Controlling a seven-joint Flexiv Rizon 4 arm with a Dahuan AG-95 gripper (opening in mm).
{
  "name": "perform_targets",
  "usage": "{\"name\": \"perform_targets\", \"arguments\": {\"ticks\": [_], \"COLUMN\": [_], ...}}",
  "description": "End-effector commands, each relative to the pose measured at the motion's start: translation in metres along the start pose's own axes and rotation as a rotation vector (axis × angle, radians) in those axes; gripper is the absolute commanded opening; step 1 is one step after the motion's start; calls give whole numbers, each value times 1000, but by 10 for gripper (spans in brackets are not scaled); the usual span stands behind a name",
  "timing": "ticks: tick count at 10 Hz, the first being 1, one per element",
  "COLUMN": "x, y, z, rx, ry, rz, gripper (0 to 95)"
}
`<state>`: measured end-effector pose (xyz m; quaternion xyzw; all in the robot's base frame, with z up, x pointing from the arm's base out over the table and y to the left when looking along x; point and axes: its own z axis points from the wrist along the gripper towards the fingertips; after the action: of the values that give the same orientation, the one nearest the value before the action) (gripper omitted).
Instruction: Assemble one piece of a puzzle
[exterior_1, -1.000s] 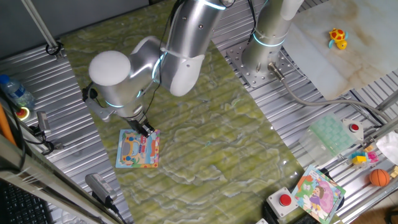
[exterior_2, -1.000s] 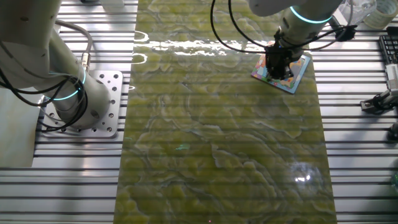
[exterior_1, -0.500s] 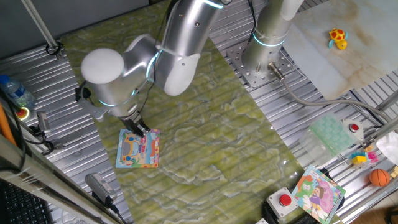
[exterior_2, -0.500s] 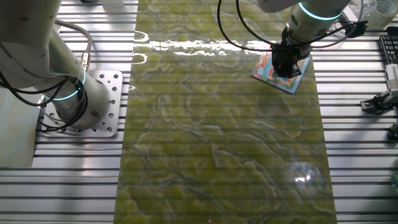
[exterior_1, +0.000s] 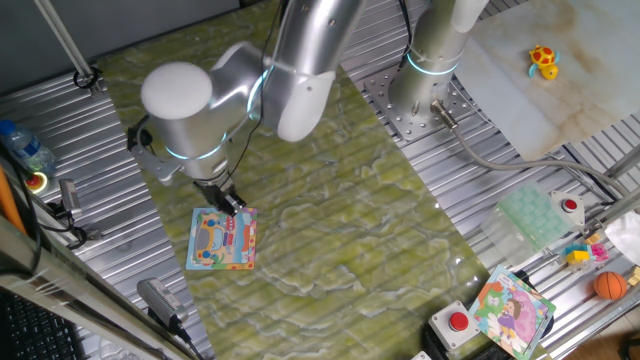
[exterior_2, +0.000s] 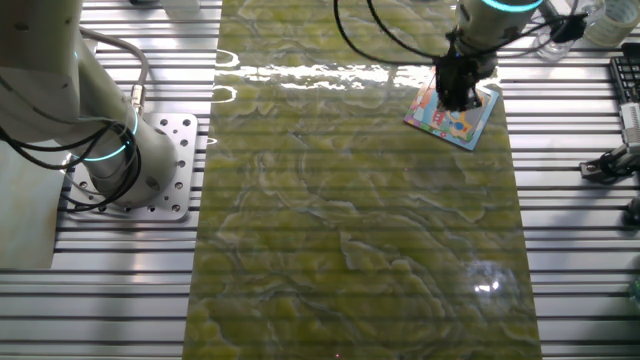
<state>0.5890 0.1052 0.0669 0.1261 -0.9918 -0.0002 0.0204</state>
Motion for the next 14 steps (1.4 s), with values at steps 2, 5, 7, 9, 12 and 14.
{"name": "perform_targets", "arguments": {"ticks": [2,5,7,9,12,14], "x": [11,16,17,18,19,19], "y": [14,13,13,12,13,13], "z": [-23,-24,-24,-23,-24,-25], "rx": [13,19,18,7,5,4], "ry": [52,29,9,-5,-6,-5], "rz": [224,321,345,329,316,299], "gripper": [0,0,0,0,0,0]}}
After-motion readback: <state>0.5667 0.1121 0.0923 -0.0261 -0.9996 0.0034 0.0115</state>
